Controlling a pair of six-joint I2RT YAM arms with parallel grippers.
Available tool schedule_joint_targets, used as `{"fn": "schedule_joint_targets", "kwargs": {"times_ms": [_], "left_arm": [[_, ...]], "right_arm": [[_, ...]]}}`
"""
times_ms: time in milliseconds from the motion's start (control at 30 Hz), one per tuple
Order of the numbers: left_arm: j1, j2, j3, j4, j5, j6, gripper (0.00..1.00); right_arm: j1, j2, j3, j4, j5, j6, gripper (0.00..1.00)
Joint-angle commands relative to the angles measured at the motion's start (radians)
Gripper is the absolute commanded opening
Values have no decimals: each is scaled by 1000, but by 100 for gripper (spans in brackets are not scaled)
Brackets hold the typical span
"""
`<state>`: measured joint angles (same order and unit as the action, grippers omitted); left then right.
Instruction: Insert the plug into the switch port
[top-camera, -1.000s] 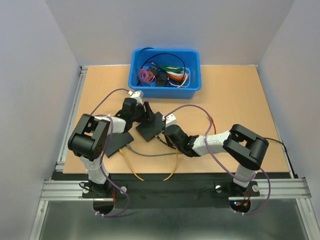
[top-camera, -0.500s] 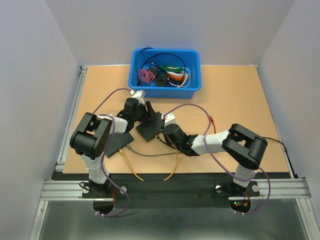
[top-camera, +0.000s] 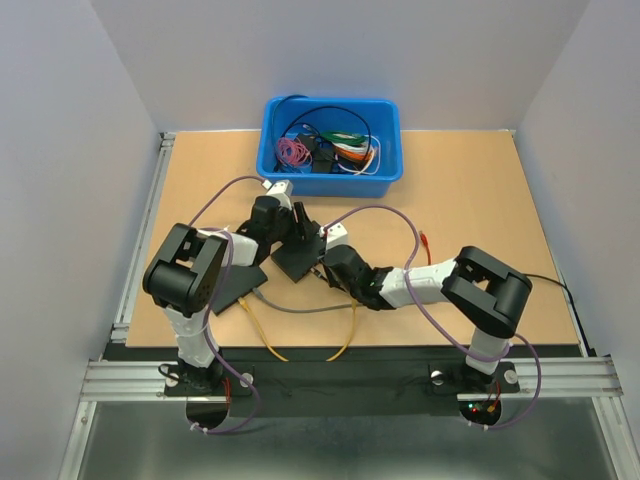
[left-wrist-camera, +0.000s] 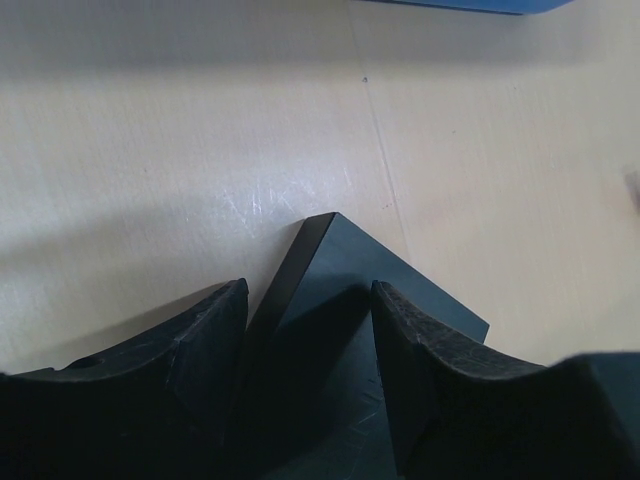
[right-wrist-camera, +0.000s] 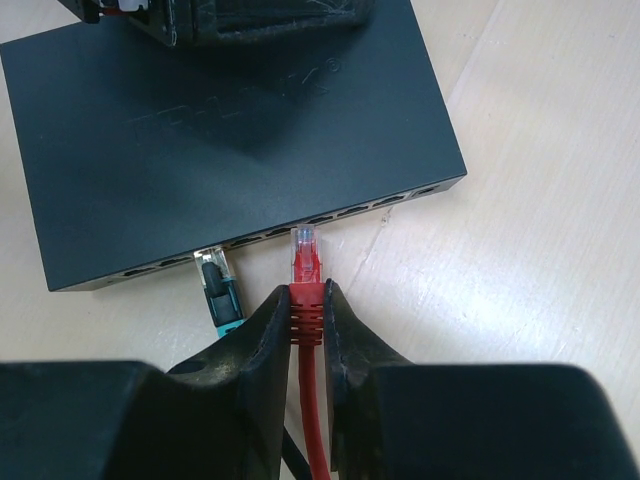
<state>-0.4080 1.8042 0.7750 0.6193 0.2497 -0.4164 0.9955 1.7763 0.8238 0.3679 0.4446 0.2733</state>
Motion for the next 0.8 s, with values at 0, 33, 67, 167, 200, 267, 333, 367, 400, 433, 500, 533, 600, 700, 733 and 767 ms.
{"fn": "schedule_joint_targets", "kwargs": {"times_ms": [0,33,67,167,200,267,333,367,400,433,500,533,600,700,733,767], "left_arm": [[-12,35,6,-75,-15,16,64],[-12,35,6,-73,-15,18,64],[-12,32,6,-73,-15,21,64],[-12,30,7,-76,-17,25,64],[-12,30,10,-75,-15,25,64],[-12,32,10,-76,-15,30,64],[-12,32,12,-76,-10,28,64],[-12,35,15,-76,-10,30,64],[-14,37,15,-78,-10,31,64],[-14,37,17,-76,-12,31,64],[-14,41,20,-76,-10,31,64],[-14,43,20,-76,-7,31,64],[-14,44,23,-76,-6,31,64],[-17,44,23,-78,-7,33,64],[-18,44,23,-78,-7,33,64],[-18,46,23,-76,-7,31,64]], "right_arm": [[-1,15,49,68,22,6,0],[-1,18,51,66,31,7,0],[-1,23,52,65,39,4,0],[-6,31,54,59,60,3,0],[-6,32,54,57,63,1,0],[-9,32,55,52,80,3,0],[-17,28,55,51,77,3,0],[-20,26,55,51,74,3,0],[-20,25,57,51,75,1,1],[-20,23,58,51,69,3,1],[-20,23,66,51,60,3,0],[-20,25,69,52,56,3,0],[-20,32,80,52,48,6,0],[-20,38,89,54,31,14,0],[-20,44,92,52,23,15,0],[-20,46,95,52,19,20,1]]}}
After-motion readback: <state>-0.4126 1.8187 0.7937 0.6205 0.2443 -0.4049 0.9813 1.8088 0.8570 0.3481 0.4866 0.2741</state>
